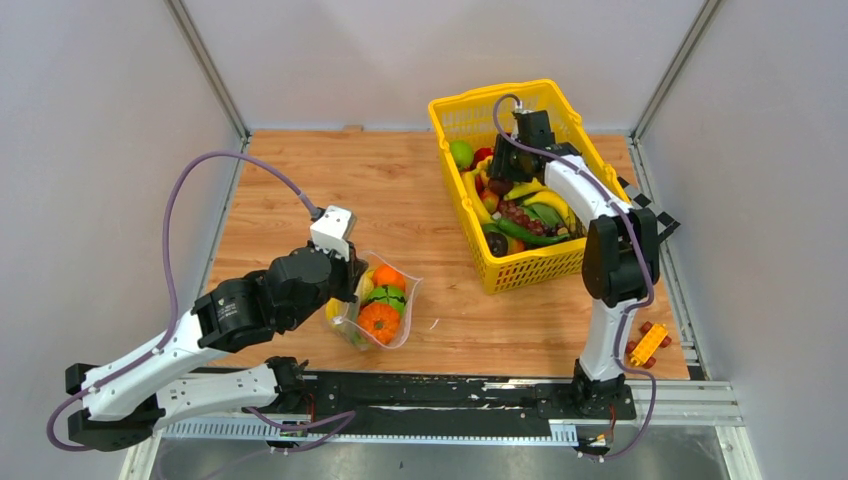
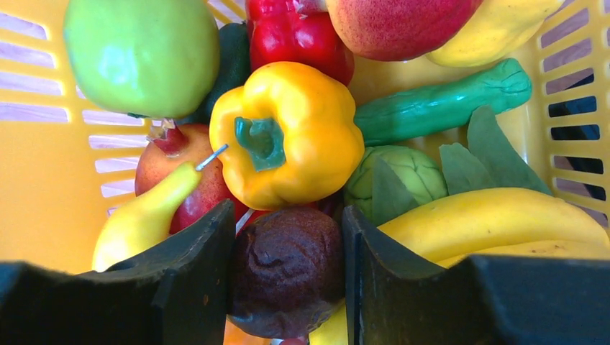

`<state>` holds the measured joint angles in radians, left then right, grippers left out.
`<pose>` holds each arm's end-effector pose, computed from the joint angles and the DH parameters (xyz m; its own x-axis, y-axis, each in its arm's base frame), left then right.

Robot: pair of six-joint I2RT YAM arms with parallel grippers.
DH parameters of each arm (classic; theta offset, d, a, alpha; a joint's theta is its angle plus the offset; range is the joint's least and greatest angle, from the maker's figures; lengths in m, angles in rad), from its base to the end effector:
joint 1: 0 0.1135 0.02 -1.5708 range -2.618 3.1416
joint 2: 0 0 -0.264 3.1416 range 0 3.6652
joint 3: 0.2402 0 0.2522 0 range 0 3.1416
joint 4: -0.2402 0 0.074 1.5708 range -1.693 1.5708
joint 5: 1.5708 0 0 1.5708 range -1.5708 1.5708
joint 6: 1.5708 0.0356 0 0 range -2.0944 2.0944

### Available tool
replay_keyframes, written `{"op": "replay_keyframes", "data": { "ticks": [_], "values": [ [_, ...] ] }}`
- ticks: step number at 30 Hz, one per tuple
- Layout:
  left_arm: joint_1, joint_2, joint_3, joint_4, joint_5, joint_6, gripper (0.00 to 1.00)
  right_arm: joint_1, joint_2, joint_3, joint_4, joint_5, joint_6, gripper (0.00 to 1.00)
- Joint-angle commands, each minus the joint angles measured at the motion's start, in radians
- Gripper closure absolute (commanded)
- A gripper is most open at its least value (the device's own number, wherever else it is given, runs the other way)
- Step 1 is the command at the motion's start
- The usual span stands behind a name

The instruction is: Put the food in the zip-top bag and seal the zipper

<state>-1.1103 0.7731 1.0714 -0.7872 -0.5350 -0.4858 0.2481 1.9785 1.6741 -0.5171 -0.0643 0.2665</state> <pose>0.0784 -0.1173 0.3781 -0.4510 0.0053 -0.8925 0.4072 0.8911 -0.2005 0.4366 0.1130 0.2595 -0.7604 0.0785 -0.6447 -0.0904 0.9702 0.2248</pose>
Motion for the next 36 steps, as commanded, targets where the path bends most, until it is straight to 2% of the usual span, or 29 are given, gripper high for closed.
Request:
{"op": "replay_keyframes", "data": {
  "ticks": [1,4,16,19,24,26,28,36],
  "values": [
    [0.000,-0.010,-0.006,0.049,0.003,-0.015,0.99,0.006,-0.111,-0.054,0.022,0.018,0.005,0.68],
    [0.001,-0.018,-0.012,0.053,0.003,-0.019,0.99,0.006,-0.219,-0.127,0.066,-0.032,-0.009,0.80],
    [0.001,-0.029,-0.042,0.081,0.035,-0.029,0.99,-0.003,-0.621,-0.429,0.207,-0.221,-0.032,0.80],
    [0.000,-0.037,-0.050,0.089,0.043,-0.031,0.99,-0.003,-0.708,-0.491,0.264,-0.319,0.009,0.80],
    [0.001,-0.037,-0.064,0.115,0.058,-0.036,0.99,0.014,-0.845,-0.589,0.386,-0.599,0.103,0.80],
    [0.001,-0.031,-0.064,0.125,0.062,-0.036,0.99,0.061,-0.886,-0.602,0.378,-0.630,0.090,0.79],
    [0.001,-0.024,-0.060,0.133,0.068,-0.037,0.99,0.158,-0.929,-0.610,0.359,-0.618,0.031,0.79],
    [0.001,-0.030,-0.054,0.165,0.073,-0.075,0.99,0.619,-0.997,-0.626,0.345,-0.335,-0.171,0.78]
  ]
}}
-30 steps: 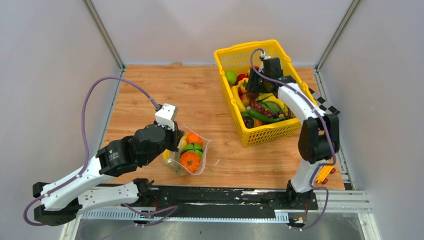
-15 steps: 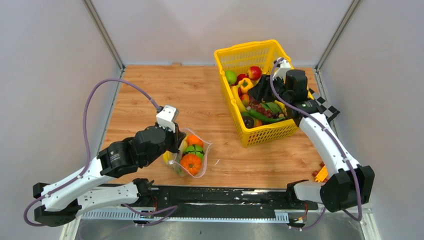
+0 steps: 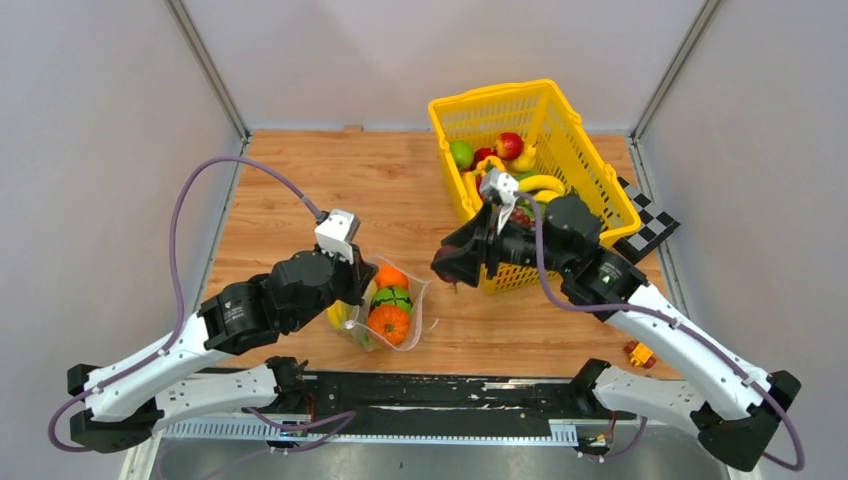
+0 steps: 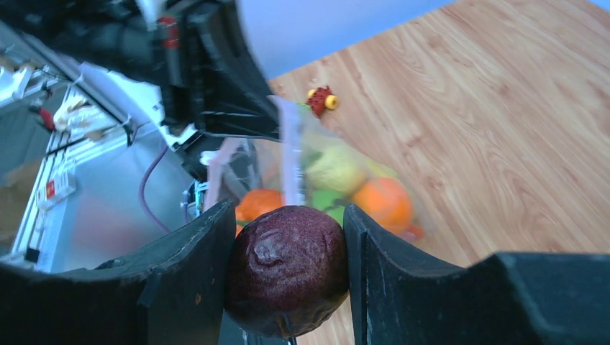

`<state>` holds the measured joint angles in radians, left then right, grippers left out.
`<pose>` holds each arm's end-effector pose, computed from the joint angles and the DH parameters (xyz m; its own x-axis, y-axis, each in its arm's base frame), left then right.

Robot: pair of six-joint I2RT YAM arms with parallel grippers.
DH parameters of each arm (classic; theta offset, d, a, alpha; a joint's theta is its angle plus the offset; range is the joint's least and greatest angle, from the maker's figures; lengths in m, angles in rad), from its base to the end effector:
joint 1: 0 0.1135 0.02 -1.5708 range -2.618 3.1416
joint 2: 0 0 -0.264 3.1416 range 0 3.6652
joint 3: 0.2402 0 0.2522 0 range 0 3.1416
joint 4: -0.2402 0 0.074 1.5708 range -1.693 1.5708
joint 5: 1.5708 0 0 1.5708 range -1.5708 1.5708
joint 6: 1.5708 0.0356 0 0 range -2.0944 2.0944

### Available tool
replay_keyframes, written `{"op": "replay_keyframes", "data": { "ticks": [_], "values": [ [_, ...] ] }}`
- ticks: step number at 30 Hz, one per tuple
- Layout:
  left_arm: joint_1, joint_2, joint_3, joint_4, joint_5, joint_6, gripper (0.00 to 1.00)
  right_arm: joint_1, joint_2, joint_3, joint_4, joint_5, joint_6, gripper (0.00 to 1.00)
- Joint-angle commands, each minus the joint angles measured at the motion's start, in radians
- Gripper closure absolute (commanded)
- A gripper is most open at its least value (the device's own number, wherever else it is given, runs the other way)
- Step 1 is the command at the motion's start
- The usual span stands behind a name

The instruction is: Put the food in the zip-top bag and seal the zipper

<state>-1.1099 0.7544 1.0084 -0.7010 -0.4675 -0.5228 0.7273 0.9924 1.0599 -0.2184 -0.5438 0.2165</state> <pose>0.0789 -0.1228 0.3682 -0.4755 -0.0445 -0.8786 0.4402 0.8527 -0.2815 0.1516 0.1596 0.3952 -0.3140 -0.0333 -0.9488 -0.9047 0.3136 0.2883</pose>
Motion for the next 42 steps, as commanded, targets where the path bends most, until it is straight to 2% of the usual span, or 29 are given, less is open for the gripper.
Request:
{"op": "replay_keyframes", "data": {
  "ticks": [1,4,9,11,18,20,25,29,33,37,42],
  "values": [
    [0.000,-0.013,0.013,0.082,0.008,-0.041,0.99,0.194,-0.001,-0.010,0.051,0.200,-0.143,0.78],
    [0.001,-0.015,0.026,0.085,0.011,-0.060,0.99,0.325,0.052,0.019,0.037,0.352,-0.239,0.77],
    [0.000,-0.010,0.052,0.104,0.019,-0.120,1.00,0.460,0.159,0.066,0.059,0.611,-0.342,0.77],
    [0.000,-0.012,0.053,0.117,0.019,-0.145,1.00,0.485,0.172,0.048,0.120,0.702,-0.379,0.76],
    [0.001,-0.025,0.026,0.179,0.034,-0.197,1.00,0.511,0.238,0.037,0.241,0.832,-0.489,0.73],
    [0.001,-0.025,0.018,0.189,0.025,-0.215,1.00,0.518,0.239,0.050,0.245,0.834,-0.494,0.71],
    [0.001,-0.036,0.014,0.227,-0.008,-0.232,1.00,0.519,0.258,0.044,0.276,0.868,-0.505,0.56],
    [0.001,-0.047,0.019,0.225,-0.051,-0.231,0.99,0.519,0.267,0.040,0.310,0.874,-0.487,0.36],
    [0.000,-0.066,0.009,0.215,-0.090,-0.241,0.99,0.520,0.281,0.074,0.279,0.852,-0.444,0.21],
    [0.001,-0.086,-0.015,0.200,-0.125,-0.256,0.99,0.520,0.252,0.091,0.254,0.796,-0.366,0.18],
    [0.001,-0.099,-0.037,0.182,-0.168,-0.263,0.99,0.519,0.122,0.061,0.236,0.748,-0.283,0.18]
  ]
}}
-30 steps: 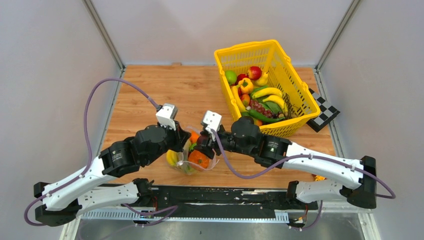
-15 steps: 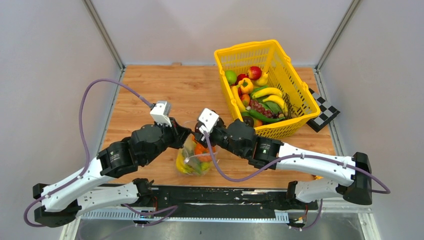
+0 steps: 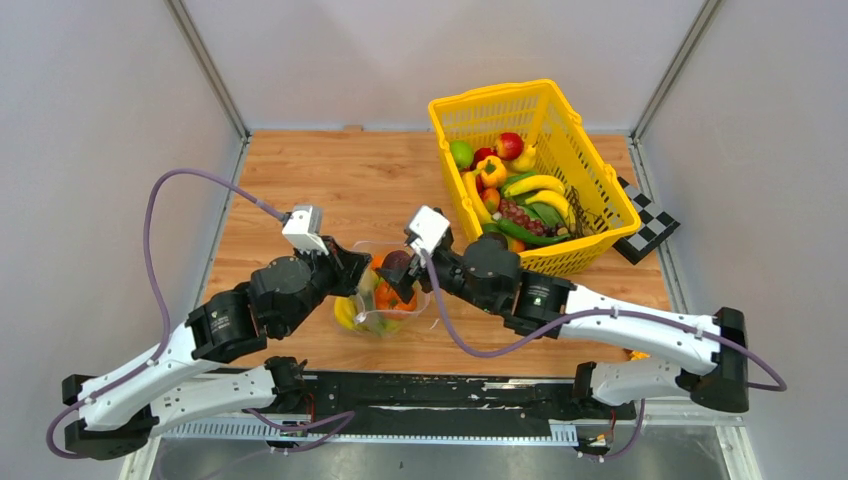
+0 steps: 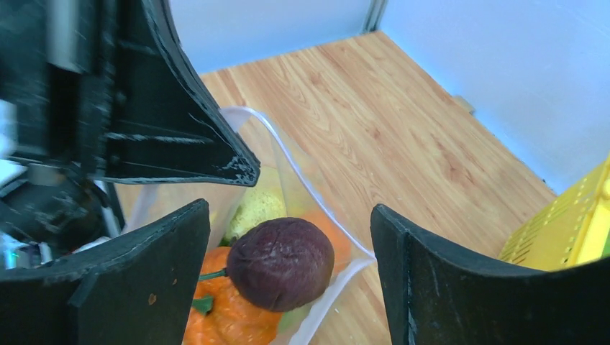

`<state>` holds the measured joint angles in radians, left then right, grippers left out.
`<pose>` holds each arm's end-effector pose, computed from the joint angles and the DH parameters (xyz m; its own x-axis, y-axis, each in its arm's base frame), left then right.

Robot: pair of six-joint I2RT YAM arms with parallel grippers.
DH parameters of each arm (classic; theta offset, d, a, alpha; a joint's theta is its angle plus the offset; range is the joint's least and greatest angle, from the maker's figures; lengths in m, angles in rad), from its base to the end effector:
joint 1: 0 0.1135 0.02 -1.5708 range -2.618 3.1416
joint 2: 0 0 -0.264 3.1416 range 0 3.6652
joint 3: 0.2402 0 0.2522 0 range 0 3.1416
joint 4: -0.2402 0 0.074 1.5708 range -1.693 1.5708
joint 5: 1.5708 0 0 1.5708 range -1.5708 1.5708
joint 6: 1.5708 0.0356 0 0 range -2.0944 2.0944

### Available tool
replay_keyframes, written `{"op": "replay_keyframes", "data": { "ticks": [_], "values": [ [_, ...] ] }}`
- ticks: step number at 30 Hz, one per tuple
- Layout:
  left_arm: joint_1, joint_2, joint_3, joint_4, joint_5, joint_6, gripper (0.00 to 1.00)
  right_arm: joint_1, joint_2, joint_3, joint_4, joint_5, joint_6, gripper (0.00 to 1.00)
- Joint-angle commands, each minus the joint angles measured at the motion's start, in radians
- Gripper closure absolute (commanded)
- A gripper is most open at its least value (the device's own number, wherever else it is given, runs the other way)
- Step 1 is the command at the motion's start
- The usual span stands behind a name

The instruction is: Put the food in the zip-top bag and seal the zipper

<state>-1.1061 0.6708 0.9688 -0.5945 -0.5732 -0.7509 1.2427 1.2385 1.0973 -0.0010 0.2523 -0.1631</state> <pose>0.0751 -0.1068 0.3765 -0.4496 -0.3823 -0.8073 0.2898 0.7924 -0.5367 0.1026 0.2738 0.3726 0.0909 -0.2210 -0.9710 -0.8334 0.5170 -0.1956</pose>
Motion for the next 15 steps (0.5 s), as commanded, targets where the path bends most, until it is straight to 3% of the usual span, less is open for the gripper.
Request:
{"op": "replay_keyframes", "data": {
  "ticks": [1,7,10,15],
  "values": [
    [-0.002,-0.014,0.000,0.073,-0.068,-0.035,0.99,0.003,-0.160,0.010,0.010,-0.061,0.110,0.18],
    [-0.002,0.001,-0.014,0.075,-0.070,-0.033,0.99,0.001,-0.235,-0.071,-0.196,0.143,0.360,0.25],
    [-0.001,0.007,-0.020,0.075,-0.062,-0.034,0.99,-0.005,-0.240,-0.122,-0.257,0.144,0.494,0.31],
    [-0.001,0.005,-0.034,0.083,-0.048,-0.043,0.99,-0.031,-0.212,-0.140,-0.253,0.113,0.559,0.40]
  ]
}}
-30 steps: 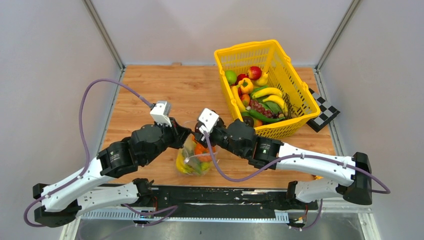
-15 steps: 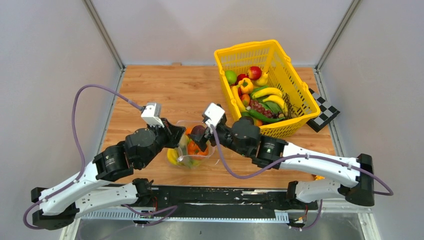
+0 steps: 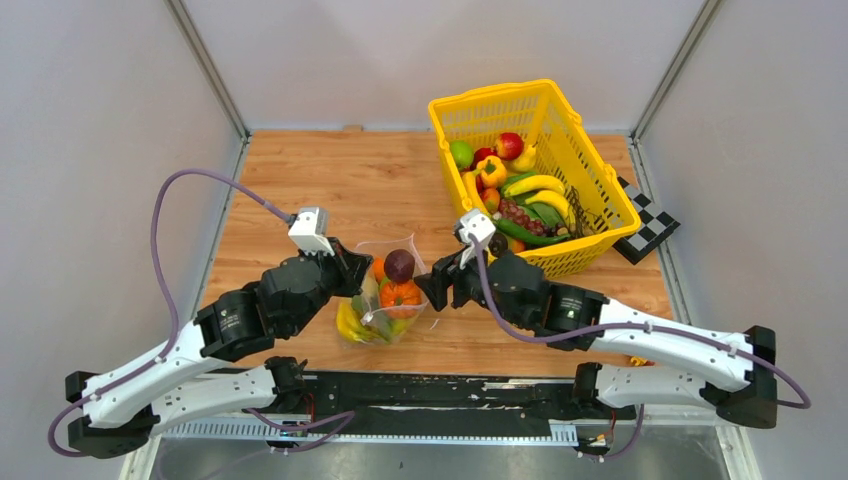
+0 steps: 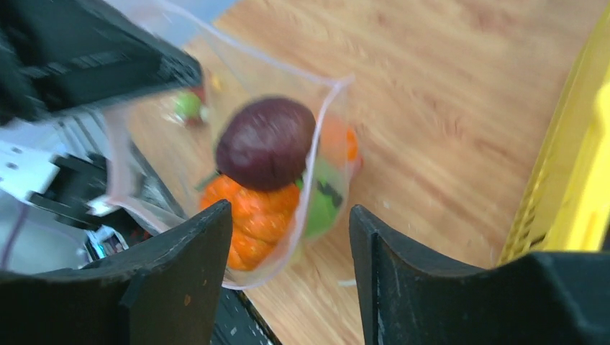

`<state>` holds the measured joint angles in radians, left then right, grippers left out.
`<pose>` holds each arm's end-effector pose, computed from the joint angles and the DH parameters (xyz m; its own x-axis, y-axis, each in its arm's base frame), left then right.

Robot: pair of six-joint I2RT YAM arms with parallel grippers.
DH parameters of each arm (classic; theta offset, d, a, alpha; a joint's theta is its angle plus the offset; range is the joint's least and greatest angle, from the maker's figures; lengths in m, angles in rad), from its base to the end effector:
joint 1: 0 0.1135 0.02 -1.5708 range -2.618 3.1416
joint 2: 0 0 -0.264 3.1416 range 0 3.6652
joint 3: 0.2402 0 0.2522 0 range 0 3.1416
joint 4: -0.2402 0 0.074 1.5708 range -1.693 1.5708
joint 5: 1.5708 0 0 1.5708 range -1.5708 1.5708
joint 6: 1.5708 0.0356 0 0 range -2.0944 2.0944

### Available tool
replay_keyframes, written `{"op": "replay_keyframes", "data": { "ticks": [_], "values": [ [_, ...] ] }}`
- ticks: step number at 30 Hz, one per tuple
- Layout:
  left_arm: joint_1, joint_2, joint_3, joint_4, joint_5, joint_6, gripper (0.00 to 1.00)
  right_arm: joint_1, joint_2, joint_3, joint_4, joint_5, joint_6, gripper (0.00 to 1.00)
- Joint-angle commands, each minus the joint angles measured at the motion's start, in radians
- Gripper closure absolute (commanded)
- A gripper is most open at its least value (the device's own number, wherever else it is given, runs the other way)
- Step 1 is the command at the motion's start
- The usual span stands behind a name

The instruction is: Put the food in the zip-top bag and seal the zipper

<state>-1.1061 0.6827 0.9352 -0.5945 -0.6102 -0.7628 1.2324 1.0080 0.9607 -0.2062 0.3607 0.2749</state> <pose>0.0785 -0.1112 0.3647 -0.4477 -0.3705 -0.8138 0.2509 0.8215 -0.5120 0.0884 0.2133 0.3582 -0.2889 -0.0559 -0.9557 -0.7177 0.6733 0.1776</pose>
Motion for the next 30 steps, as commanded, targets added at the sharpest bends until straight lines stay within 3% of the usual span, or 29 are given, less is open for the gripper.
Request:
{"op": "replay_keyframes", "data": {
  "ticks": [1,7,14,18,30],
  "values": [
    [-0.001,-0.006,-0.001,0.082,-0.009,-0.032,0.99,-0.029,0.029,0.001,-0.052,-0.010,0.123,0.42],
    [-0.001,-0.017,-0.007,0.080,-0.009,-0.033,0.99,-0.049,0.083,0.020,-0.070,-0.072,0.116,0.57],
    [-0.001,-0.030,-0.024,0.086,-0.005,-0.022,0.99,-0.049,0.089,0.028,-0.039,-0.094,0.087,0.88],
    [0.000,-0.031,-0.022,0.062,-0.007,0.002,0.98,-0.051,0.090,0.077,-0.035,-0.074,0.020,0.99],
    [0.000,-0.037,0.066,-0.128,-0.010,0.131,0.92,-0.093,0.137,0.161,0.004,-0.161,0.018,1.00]
  ]
}}
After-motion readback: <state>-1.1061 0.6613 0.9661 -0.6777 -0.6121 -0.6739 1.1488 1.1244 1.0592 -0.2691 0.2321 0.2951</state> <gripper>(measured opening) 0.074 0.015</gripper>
